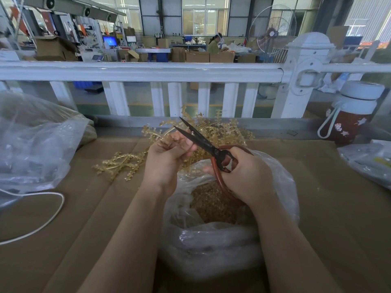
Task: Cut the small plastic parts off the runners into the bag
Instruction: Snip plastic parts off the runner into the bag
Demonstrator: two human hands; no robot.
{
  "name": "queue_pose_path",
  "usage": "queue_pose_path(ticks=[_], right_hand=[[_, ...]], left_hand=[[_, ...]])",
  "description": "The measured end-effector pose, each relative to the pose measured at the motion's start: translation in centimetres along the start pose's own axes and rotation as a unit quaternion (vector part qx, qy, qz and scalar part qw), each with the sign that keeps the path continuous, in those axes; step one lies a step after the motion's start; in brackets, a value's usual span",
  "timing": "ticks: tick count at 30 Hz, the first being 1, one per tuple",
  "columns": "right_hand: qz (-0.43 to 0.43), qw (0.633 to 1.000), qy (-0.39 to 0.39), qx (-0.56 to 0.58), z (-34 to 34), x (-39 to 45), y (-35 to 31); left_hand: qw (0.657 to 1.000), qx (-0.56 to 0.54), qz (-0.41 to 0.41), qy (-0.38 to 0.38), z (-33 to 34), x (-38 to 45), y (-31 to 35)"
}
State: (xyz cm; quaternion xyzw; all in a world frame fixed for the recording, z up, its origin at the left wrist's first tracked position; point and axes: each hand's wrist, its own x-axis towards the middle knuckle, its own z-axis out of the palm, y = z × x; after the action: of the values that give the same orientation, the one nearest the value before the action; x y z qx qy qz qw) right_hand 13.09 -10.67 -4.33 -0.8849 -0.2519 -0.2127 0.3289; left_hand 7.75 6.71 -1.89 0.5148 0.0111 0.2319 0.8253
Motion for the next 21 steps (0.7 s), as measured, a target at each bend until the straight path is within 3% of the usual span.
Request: queue_pose_path(ticks=[8, 21], right_hand=[[-0.002, 1.000, 0.010, -0.014, -0.26, -0.09, -0.25], [-0.005, 1.000, 0.019, 0.017, 0.24, 0.02, 0.02]], left_hand=[[0.998, 0.049, 0.012, -0.039, 0.25, -0.22, -0.18], [0.998, 0.022, 0.008, -0.060, 0.29, -0.32, -0.04]])
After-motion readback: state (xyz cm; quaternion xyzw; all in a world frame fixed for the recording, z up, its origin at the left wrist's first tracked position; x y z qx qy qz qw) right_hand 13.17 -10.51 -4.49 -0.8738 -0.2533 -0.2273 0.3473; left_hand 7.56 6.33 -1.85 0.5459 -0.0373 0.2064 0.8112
